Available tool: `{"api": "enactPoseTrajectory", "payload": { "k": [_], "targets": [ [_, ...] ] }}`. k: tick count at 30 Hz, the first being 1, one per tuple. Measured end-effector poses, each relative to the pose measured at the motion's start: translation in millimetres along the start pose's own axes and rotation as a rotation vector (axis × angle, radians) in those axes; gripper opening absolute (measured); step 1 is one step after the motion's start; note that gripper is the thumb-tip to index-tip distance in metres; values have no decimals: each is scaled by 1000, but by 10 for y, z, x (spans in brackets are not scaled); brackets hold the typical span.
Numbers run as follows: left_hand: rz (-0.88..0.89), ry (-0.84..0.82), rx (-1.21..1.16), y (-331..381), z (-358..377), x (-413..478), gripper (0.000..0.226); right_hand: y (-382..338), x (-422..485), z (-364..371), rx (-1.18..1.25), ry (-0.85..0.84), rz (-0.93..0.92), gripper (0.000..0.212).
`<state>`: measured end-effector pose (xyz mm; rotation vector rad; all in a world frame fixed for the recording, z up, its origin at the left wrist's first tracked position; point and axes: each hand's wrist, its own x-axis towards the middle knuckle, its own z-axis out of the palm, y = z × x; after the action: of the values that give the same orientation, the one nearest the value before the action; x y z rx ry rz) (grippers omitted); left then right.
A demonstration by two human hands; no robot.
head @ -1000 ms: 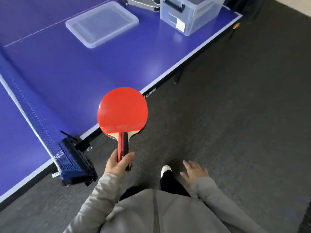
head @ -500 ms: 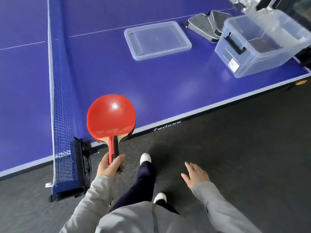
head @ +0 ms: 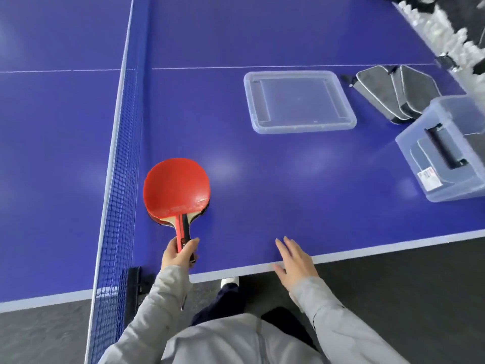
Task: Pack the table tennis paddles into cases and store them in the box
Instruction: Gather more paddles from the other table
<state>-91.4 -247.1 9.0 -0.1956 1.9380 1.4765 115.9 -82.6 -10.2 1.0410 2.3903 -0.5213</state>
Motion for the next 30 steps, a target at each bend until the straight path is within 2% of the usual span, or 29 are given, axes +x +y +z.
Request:
{"api": "enactPoseTrajectory", "payload": {
  "k": [12, 15, 21, 24, 30],
  "targets": [
    [-110, -42, 90, 26, -134, 649, 10, -138, 747, -274, -22, -43, 84, 79],
    [-106, -28, 150, -2, -182, 683, 20, -110, 821, -280, -46, -52, 82, 82],
    [-68, 139, 144, -10, -151, 675, 35, -65, 842, -225, -115, -54, 73, 88],
    [-1, 174, 272, -34, -150, 688, 27, -72, 849, -215, -135, -50, 73, 89],
    [10, 235, 399, -66, -206, 745, 31, -80, 861, -230, -159, -71, 69, 89]
  ]
}}
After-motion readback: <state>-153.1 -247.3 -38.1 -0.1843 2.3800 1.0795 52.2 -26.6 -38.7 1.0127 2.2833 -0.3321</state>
